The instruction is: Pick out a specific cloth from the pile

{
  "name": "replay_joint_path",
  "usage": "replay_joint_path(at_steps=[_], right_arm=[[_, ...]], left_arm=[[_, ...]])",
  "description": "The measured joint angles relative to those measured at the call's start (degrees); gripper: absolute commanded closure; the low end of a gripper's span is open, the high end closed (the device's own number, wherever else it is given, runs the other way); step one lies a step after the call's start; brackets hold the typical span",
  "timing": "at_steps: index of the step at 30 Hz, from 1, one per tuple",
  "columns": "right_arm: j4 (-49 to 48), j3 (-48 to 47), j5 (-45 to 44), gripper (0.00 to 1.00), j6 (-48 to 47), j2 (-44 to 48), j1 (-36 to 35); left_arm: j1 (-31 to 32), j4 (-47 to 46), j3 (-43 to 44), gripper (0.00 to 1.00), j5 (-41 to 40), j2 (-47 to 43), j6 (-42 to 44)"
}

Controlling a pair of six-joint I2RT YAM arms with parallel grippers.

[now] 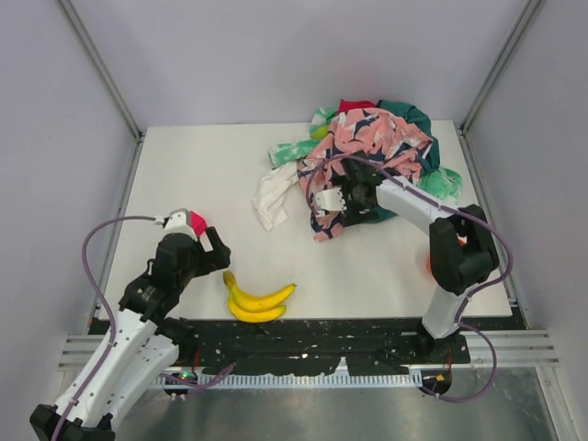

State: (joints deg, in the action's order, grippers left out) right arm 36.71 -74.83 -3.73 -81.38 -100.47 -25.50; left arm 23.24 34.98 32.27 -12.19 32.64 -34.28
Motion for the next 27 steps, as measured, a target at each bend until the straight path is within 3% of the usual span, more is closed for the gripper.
replay_joint_path(at_steps=[7, 13, 15, 17, 20, 21, 22, 24, 27], right_arm=[[-10.4, -0.2, -10.1, 0.05, -4.7, -12.7, 2.3], [-12.7, -0.9, -14.0, 0.02, -5.2, -14.0, 2.4], [-13.1, -1.0, -15.7, 0.05, -5.7, -14.6, 2.3], [-14.1, -1.1, -17.5, 0.18, -6.6, -15.1, 2.2], [-17.7, -0.3, -20.7, 0.63, -8.3, -16.2, 2.2], [-19.0, 0.1, -21.5, 0.70, -8.8, -16.4, 2.2], [-21.0, 0.7, -22.4, 0.84, -8.9, -16.6, 2.2], [-25.8, 2.1, -24.3, 0.94, -9.0, -16.6, 2.2], [-36.4, 3.7, -26.4, 0.95, -8.6, -17.2, 2.2]], left_arm=[[0.0, 0.3, 1.4, 0.00, -2.1, 1.9, 0.3], [0.0, 0.3, 1.6, 0.00, -4.1, 2.0, 0.3], [0.0, 0.2, 1.6, 0.00, -4.6, 2.0, 0.3], [0.0, 0.2, 1.7, 0.00, -5.3, 2.0, 0.3], [0.0, 0.2, 1.7, 0.00, -6.4, 2.0, 0.4], [0.0, 0.2, 1.7, 0.00, -6.7, 2.0, 0.4], [0.0, 0.2, 1.7, 0.00, -7.0, 2.0, 0.5], [0.0, 0.2, 1.7, 0.00, -7.4, 2.0, 0.5], [0.0, -0.2, 1.7, 0.00, -7.8, 2.0, 0.5]])
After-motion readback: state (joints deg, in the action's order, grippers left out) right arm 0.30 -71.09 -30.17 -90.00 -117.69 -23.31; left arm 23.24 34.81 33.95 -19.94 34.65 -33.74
